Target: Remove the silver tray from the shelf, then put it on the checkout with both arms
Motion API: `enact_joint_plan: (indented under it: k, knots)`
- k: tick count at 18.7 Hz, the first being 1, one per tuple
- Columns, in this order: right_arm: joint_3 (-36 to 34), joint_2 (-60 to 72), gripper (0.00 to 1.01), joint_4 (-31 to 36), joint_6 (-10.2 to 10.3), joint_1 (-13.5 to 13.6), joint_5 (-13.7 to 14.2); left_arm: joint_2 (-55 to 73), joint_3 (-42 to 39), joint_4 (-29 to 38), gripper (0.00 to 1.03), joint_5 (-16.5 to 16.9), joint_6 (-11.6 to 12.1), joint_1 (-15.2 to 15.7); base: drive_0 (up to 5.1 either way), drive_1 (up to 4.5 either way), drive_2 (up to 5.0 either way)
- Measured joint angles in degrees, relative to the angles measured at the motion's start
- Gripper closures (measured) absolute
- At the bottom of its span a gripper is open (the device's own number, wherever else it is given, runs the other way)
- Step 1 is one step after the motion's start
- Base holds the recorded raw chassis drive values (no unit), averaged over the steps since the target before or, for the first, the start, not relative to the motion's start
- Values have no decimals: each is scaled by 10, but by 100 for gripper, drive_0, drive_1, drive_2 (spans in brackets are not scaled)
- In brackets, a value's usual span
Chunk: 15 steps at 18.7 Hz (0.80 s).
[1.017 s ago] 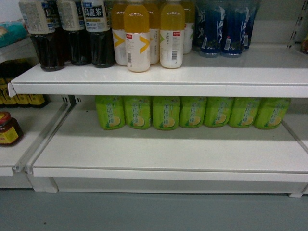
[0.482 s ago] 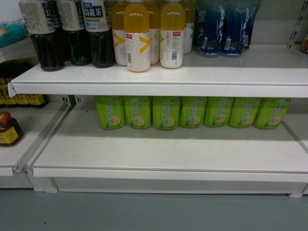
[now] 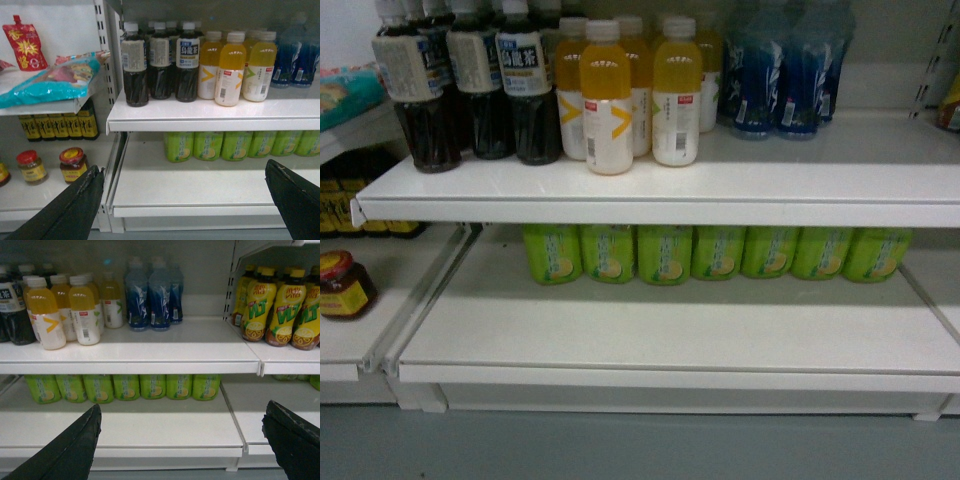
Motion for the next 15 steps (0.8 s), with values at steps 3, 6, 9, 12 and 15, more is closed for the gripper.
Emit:
enact_joint_plan:
  k: [3, 6, 9, 12, 15]
  knots:
    - [0, 0, 3, 1, 0, 0, 0, 0, 0, 1, 5, -1, 3, 0, 0, 0, 0]
    - [0, 0, 3, 0, 0, 0, 0, 0, 0, 1, 5, -1, 4, 0, 0, 0, 0]
    - [0, 0, 3, 1, -1, 0, 0, 0, 0, 1, 5, -1, 3, 0, 0, 0, 0]
    - [0, 0, 3, 1, 0, 0, 1, 0, 0, 1, 5, 0, 4, 0, 0, 0, 0]
    - [0, 0, 3, 0, 0, 0, 0, 0, 0, 2, 5, 0, 4, 0, 0, 0, 0]
